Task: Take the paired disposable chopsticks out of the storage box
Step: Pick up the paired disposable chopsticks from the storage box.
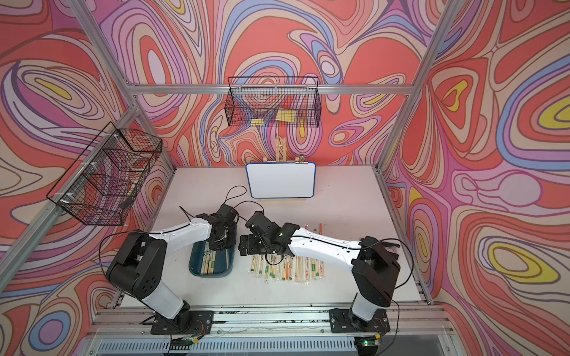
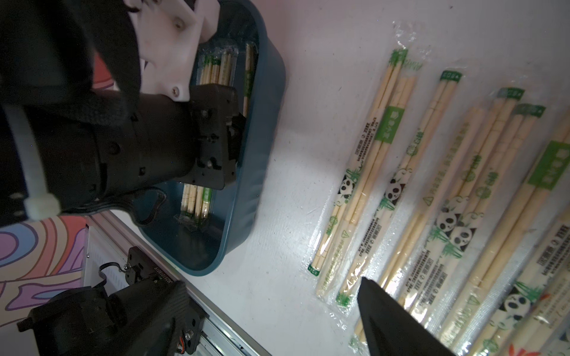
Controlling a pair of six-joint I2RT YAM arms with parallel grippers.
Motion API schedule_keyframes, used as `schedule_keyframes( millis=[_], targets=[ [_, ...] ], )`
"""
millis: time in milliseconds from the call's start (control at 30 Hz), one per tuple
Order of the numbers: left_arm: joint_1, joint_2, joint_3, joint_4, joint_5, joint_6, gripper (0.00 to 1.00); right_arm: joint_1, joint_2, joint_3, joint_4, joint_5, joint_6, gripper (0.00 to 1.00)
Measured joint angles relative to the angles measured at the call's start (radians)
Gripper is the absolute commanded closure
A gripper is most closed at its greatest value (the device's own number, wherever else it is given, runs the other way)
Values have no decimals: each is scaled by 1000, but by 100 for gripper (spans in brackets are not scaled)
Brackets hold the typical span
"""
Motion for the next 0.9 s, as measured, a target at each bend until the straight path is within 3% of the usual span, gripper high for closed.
schedule_keyframes(
  millis=[900],
  targets=[
    [57,-230,128,-229,-29,71,100,0,5,-56,54,-10,13,8]
  ],
)
